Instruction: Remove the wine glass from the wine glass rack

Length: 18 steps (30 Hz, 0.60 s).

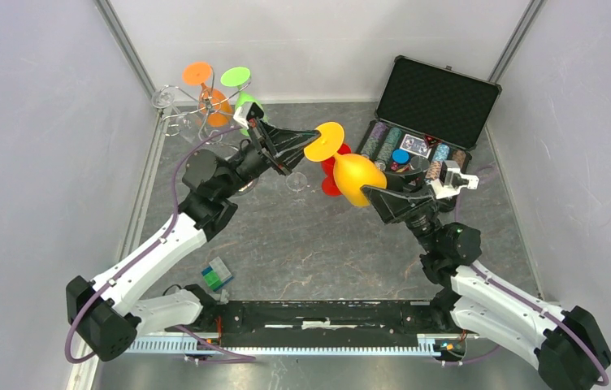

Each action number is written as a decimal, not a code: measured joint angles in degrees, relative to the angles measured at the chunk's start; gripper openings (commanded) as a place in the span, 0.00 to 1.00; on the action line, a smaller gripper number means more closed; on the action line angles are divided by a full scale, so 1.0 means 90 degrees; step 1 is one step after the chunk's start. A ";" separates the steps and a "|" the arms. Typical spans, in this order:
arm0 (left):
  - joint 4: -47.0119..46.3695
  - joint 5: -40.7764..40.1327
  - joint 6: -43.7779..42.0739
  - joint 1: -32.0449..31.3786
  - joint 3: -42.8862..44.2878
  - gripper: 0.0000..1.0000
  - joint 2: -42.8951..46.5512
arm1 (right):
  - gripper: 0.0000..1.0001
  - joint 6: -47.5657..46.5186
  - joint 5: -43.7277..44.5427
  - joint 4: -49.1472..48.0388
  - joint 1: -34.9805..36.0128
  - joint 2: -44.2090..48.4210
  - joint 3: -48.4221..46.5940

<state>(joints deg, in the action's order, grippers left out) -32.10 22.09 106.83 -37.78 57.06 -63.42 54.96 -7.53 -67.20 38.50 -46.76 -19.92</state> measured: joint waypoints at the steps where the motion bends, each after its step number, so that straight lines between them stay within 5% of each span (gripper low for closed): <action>1: -0.0063 -0.0041 0.0044 -0.0007 -0.0049 0.02 0.0027 | 0.75 0.0041 -0.0024 -0.0092 0.0000 -0.0007 0.0015; 6: -0.0282 -0.0170 0.0192 -0.0024 -0.0175 0.02 0.0109 | 0.69 0.0342 -0.0180 -0.0695 0.0000 -0.0019 0.0063; 12: -0.0452 -0.0311 0.0211 -0.0027 -0.0223 0.02 0.0175 | 0.91 0.0612 -0.0238 -0.1110 0.0000 -0.0019 0.0121; 18: -0.0646 -0.0483 0.0209 -0.0027 -0.0223 0.02 0.0318 | 0.88 0.0789 -0.0228 -0.1197 0.0000 -0.0002 0.0289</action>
<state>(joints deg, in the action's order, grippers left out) -37.91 17.74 108.71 -38.02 55.05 -60.55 62.06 -9.58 -77.97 38.50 -46.78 -17.32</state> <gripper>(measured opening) 0.030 0.918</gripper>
